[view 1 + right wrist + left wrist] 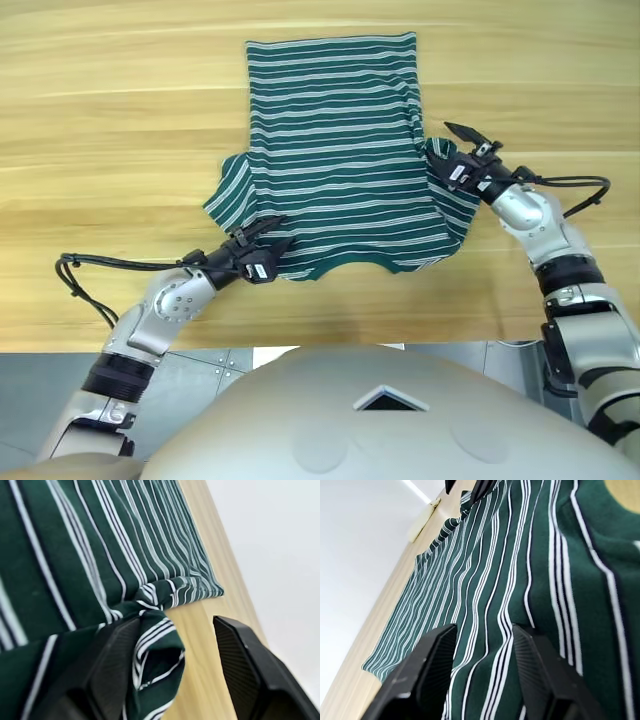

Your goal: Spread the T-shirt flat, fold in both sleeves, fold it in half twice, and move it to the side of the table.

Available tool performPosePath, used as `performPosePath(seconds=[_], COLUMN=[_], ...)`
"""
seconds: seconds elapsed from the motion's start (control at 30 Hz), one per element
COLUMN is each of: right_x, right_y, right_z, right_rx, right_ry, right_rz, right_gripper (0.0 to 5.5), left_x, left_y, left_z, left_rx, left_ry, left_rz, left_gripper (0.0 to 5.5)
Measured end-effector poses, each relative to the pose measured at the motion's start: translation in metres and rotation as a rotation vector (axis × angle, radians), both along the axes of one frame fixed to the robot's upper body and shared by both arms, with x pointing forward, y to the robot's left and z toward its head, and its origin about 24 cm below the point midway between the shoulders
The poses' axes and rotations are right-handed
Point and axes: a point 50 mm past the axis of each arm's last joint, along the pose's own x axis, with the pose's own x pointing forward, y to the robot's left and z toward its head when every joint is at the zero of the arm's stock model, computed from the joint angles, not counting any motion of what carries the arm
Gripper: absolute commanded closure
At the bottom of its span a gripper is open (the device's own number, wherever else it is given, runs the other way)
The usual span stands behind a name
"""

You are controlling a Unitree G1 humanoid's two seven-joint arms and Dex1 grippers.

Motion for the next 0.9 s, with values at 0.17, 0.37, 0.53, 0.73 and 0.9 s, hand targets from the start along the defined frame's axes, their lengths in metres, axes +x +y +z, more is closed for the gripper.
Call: performPosePath(seconds=[0.17,0.37,0.53,0.73,0.9], right_x=[0.006,0.004,-0.006,-0.001,-0.019], right_y=[-0.008,-0.025,-0.025,0.004,0.009], right_z=[-0.003,-0.002,-0.003,0.074,0.117], right_rx=[0.002,-0.020,0.030,0.647,0.897], right_ry=[-0.010,-0.011,-0.024,-0.359,-0.430], right_rz=[-0.072,-0.120,-0.121,-0.072,-0.051], right_gripper=[2.82,2.82,2.82,2.82,2.82], left_x=[0.000,-0.001,-0.001,0.001,-0.002], left_y=[0.000,0.000,0.000,-0.002,-0.006], left_z=[-0.001,-0.001,-0.001,-0.002,0.005], left_rx=[0.000,-0.003,-0.003,-0.030,-0.051], left_ry=[0.000,0.005,0.005,-0.015,-0.048], left_rz=[0.002,0.007,0.009,0.031,0.036], left_gripper=[3.42,3.42,3.42,3.42,3.42])
